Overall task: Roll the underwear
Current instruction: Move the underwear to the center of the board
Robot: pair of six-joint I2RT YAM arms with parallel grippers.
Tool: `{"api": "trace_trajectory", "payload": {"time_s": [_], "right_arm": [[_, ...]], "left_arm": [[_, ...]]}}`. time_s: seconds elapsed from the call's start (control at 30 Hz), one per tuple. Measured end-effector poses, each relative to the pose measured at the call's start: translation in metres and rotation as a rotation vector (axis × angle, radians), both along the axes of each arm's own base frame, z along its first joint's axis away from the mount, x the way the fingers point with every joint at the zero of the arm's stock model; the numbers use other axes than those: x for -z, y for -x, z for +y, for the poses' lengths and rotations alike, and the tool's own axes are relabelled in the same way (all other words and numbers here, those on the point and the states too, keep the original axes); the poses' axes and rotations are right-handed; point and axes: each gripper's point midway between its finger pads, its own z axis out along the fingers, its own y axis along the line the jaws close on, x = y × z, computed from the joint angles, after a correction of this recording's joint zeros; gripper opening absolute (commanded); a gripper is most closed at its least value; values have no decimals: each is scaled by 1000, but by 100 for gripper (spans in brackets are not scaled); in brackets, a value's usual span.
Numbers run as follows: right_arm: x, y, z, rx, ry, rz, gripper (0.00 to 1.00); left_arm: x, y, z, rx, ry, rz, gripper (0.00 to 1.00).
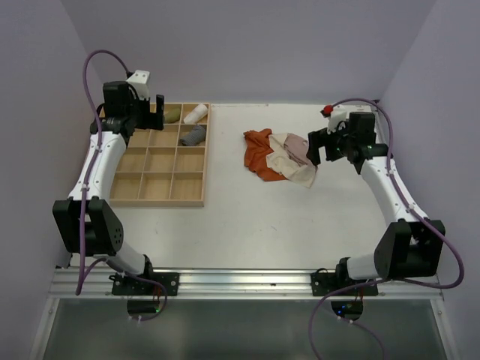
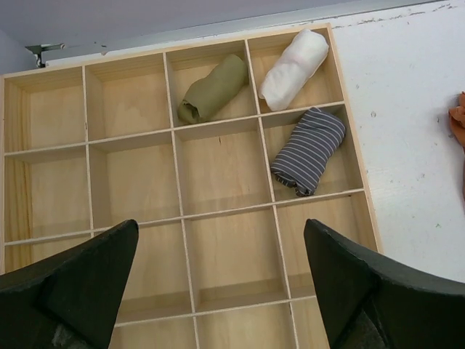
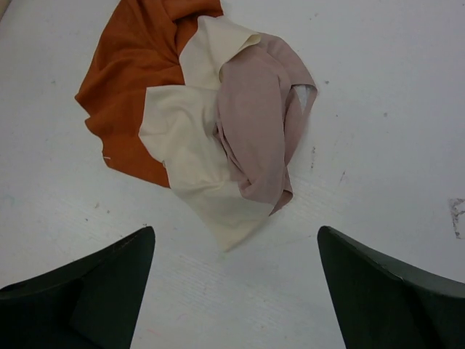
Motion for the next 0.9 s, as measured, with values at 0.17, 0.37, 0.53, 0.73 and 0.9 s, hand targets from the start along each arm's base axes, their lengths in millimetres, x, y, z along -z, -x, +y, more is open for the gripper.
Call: {"api": "trace_trajectory", "payload": {"time_s": [0.17,0.37,0.53,0.73,0.9], "right_arm": [[18,-16,12,-39,70,56,98],[54,-82,23,-40,168,158,95],[94,-107,15,-23,231,271,83],[130,-91,14,-57,260,424,61],[141,-73,14,-90,267,504,25]], "left_arm": [[1,-3,2,-6,-7,24,100],[-4,-4,0,17,-12,22,100],[-2,-2,-3,32,-3,31,100],[-2,-1,-4,36,-4,32,100],[-2,-1,-4,39,-7,31,100]]}}
